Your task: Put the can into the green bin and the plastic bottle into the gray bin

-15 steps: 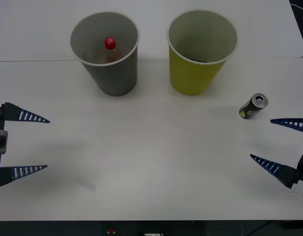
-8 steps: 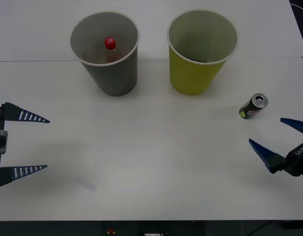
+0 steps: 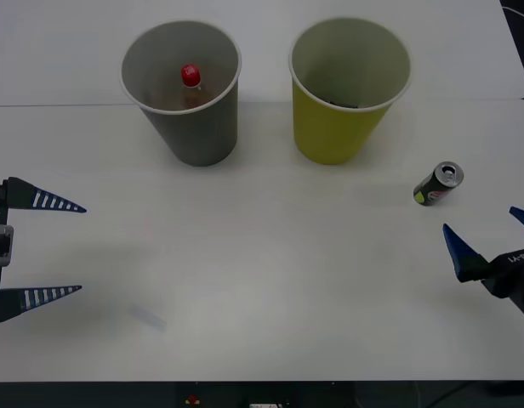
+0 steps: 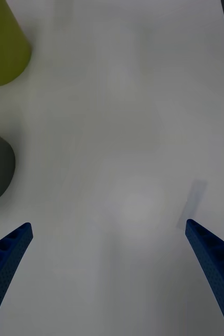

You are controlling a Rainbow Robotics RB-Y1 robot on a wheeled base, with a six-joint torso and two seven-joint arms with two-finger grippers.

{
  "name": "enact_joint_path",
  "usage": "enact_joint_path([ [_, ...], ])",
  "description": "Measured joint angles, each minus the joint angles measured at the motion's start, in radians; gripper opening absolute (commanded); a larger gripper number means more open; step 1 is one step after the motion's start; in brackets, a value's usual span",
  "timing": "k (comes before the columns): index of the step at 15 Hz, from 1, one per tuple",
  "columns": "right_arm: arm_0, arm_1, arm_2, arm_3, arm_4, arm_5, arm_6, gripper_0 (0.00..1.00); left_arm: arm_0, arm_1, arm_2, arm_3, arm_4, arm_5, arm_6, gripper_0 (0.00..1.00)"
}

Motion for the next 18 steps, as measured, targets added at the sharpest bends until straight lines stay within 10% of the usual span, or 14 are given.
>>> enact_joint_path([
  [9,-0.368,0.097,0.397,0.350,0.317,0.217,-0.398,1.00,0.000,0.000,0.000,0.000,0.000,0.000,0.000,1.00],
  [18,-0.521,0.239,0.448,0.616,0.379,0.236,-0.485,1.00,0.000,0.000,0.000,0.000,0.000,0.000,0.000,1.00],
])
